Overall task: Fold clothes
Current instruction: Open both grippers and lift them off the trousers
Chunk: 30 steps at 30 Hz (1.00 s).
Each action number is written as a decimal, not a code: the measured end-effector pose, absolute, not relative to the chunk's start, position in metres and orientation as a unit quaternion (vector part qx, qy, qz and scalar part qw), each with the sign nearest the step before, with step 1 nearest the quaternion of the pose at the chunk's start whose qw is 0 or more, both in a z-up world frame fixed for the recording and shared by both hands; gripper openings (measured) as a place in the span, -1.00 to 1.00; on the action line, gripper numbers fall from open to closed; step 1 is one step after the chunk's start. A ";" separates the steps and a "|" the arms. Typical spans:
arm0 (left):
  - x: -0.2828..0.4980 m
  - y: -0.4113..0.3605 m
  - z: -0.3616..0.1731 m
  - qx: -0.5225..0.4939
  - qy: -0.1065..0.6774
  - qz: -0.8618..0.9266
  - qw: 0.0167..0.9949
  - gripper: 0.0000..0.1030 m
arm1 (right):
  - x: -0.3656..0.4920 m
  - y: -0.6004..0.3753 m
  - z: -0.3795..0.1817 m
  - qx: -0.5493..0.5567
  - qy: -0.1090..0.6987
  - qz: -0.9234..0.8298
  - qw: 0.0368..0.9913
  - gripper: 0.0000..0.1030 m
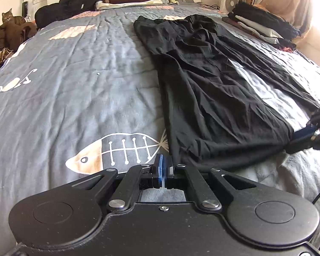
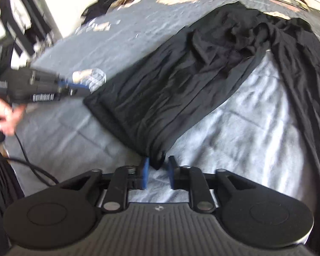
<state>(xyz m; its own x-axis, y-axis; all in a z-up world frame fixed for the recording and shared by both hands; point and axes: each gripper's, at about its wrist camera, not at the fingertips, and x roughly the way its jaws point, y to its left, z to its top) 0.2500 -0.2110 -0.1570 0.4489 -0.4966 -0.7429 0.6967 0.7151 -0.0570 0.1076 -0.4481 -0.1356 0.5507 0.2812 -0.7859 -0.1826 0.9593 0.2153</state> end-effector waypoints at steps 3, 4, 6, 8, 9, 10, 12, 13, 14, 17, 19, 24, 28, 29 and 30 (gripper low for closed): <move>0.248 -0.211 -0.158 0.122 0.396 -0.362 0.835 -0.27 | 0.104 -0.457 -0.123 0.077 0.422 0.124 0.895 -0.20; 0.248 -0.211 -0.160 0.121 0.398 -0.365 0.833 -0.15 | 0.103 -0.460 -0.121 0.088 0.414 0.122 0.898 -0.06; 0.248 -0.213 -0.163 0.118 0.404 -0.368 0.829 -0.15 | 0.105 -0.465 -0.125 0.116 0.416 0.128 0.893 0.06; 0.252 -0.212 -0.166 0.097 0.417 -0.367 0.826 -0.15 | 0.110 -0.467 -0.134 0.140 0.430 0.134 0.882 0.13; 0.252 -0.213 -0.167 0.091 0.419 -0.367 0.826 -0.15 | 0.114 -0.467 -0.140 0.152 0.438 0.133 0.876 0.17; 0.252 -0.213 -0.167 0.088 0.418 -0.368 0.826 -0.15 | 0.117 -0.466 -0.145 0.164 0.446 0.132 0.870 0.17; 0.253 -0.214 -0.167 0.079 0.418 -0.370 0.826 -0.15 | 0.120 -0.465 -0.153 0.183 0.446 0.129 0.866 0.20; 0.253 -0.215 -0.168 0.074 0.419 -0.373 0.825 -0.15 | 0.122 -0.465 -0.157 0.193 0.446 0.128 0.865 0.21; 0.253 -0.217 -0.168 0.069 0.420 -0.376 0.823 -0.17 | 0.122 -0.464 -0.158 0.192 0.445 0.127 0.866 0.21; 0.250 -0.220 -0.167 0.096 0.415 -0.364 0.828 -0.27 | 0.122 -0.460 -0.158 0.177 0.446 0.118 0.870 0.19; 0.251 -0.216 -0.163 0.099 0.409 -0.357 0.834 -0.26 | 0.120 -0.459 -0.153 0.150 0.452 0.106 0.873 0.20; 0.249 -0.209 -0.134 0.074 0.367 -0.372 0.849 -0.25 | 0.101 -0.472 -0.127 0.106 0.430 0.097 0.891 0.21; 0.231 -0.229 -0.116 0.069 0.334 -0.415 0.843 -0.10 | 0.082 -0.488 -0.105 0.072 0.396 0.086 0.911 0.22; 0.224 -0.238 -0.115 0.074 0.329 -0.426 0.840 -0.10 | 0.077 -0.492 -0.101 0.062 0.392 0.080 0.914 0.23; 0.217 -0.247 -0.113 0.078 0.324 -0.437 0.836 -0.10 | 0.072 -0.496 -0.097 0.052 0.388 0.073 0.917 0.25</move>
